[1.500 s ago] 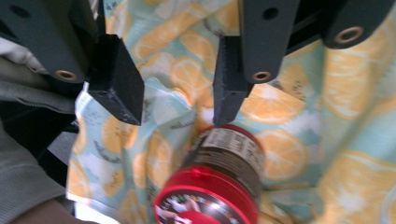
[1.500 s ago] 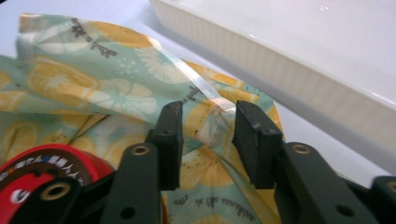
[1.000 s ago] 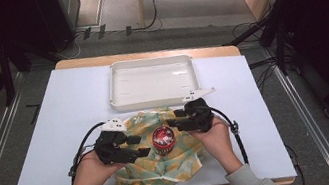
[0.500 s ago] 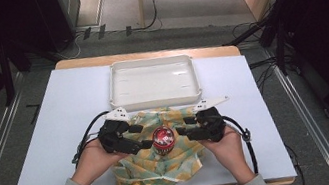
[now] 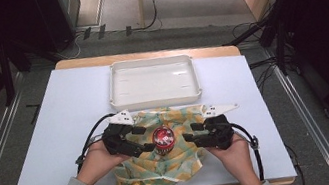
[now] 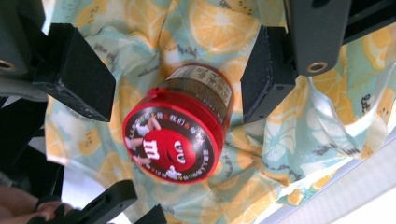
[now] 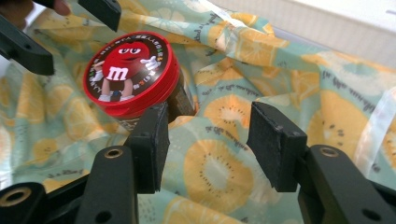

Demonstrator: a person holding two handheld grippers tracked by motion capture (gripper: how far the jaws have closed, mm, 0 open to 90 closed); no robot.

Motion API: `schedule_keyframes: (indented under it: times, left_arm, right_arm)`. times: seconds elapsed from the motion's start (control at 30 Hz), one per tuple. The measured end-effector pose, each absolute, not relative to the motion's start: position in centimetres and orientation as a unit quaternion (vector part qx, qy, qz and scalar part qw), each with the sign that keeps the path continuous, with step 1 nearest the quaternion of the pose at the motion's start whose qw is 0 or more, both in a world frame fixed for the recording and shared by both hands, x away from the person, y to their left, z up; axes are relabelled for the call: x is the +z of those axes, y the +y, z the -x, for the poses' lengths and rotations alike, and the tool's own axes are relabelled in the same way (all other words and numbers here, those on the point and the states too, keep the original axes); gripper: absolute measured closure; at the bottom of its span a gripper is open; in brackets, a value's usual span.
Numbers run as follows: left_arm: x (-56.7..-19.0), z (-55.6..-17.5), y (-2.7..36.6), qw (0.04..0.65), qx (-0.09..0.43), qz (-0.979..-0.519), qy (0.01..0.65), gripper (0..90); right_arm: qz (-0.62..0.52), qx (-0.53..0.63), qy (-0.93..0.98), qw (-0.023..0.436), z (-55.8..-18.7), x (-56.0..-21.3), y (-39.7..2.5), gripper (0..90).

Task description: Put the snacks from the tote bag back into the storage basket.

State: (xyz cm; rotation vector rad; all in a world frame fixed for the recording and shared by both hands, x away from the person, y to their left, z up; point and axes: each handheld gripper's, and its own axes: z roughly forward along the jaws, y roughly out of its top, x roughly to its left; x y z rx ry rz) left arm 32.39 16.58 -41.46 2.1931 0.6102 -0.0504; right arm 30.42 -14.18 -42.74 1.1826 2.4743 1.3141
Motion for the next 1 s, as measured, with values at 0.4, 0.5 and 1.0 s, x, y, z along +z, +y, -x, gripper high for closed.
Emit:
schedule_keyframes:
  times: [0.4,0.5,1.0]
  left_arm:
    - [-42.9,-32.1,17.0,0.428,-0.029,-0.87,0.243,25.0]
    - [-43.3,-32.0,16.9,0.423,-0.028,-0.873,0.24,24.9]
    - [-45.0,-32.3,15.8,0.415,-0.022,-0.881,0.226,24.6]
  right_arm:
    - [-0.391,0.429,0.813,0.046,-30.3,-43.3,-14.3,49.1]
    - [-0.39,0.428,0.814,0.047,-30.3,-43.5,-14.3,48.9]
    - [-0.394,0.426,0.813,0.051,-30.4,-43.7,-14.4,48.6]
